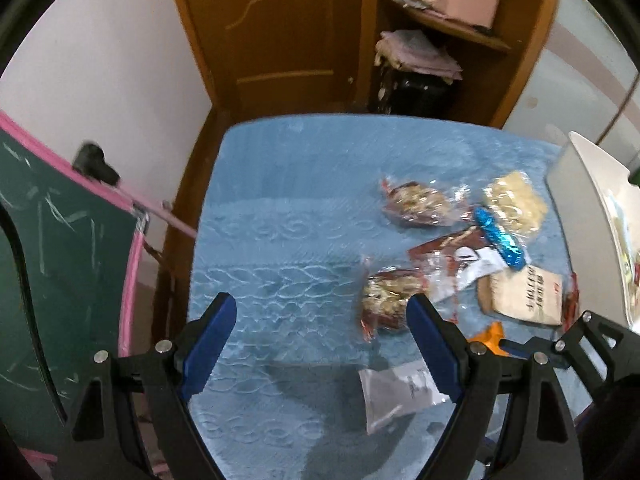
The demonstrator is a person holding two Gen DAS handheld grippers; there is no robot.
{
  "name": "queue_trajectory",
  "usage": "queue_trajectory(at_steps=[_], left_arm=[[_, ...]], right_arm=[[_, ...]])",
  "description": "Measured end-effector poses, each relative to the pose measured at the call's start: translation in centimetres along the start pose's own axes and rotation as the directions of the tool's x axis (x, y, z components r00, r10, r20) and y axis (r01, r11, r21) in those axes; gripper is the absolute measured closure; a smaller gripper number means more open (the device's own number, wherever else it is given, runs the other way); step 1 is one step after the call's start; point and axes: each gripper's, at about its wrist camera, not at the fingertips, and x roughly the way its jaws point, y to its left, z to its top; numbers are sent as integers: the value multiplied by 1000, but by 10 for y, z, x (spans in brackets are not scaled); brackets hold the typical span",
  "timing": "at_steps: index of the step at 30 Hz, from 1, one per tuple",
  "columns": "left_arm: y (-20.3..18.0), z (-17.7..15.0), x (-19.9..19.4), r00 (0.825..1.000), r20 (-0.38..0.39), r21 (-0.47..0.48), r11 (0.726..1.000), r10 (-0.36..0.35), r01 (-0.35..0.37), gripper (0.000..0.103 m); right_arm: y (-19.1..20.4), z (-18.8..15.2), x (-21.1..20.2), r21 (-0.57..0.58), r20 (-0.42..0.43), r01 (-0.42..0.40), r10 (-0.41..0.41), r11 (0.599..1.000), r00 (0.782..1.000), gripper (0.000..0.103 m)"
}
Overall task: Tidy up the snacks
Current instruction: 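Grasp the clear nut bag with the left tool while the right tool grasps the orange-ended bar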
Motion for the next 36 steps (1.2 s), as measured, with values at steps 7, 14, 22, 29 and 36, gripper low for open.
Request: queue_trajectory(at_steps=[7, 14, 22, 29, 36], left_arm=[[12, 3, 22, 998, -40, -93, 995, -49, 45, 17], [5, 14, 36, 995, -65, -121, 990, -82, 74, 17], [-16, 24, 53, 992, -94, -158, 985, -87, 71, 17], [-24, 22, 74, 982, -170, -260, 965, -82, 36, 17], [-25, 13, 85, 974, -205, -416, 909, -92, -1, 17]], right_arm=[[8, 6, 30, -102, -52, -2, -3, 995, 999, 41], [-5, 11, 35, -48, -88, -73, 69, 996, 994, 43], [2, -16, 14, 5, -95, -84, 84, 996, 992, 59], [11, -53, -11, 93, -69, -105, 111, 990, 991, 59], [26, -74, -29, 150, -31, -132, 138, 980, 990, 59]])
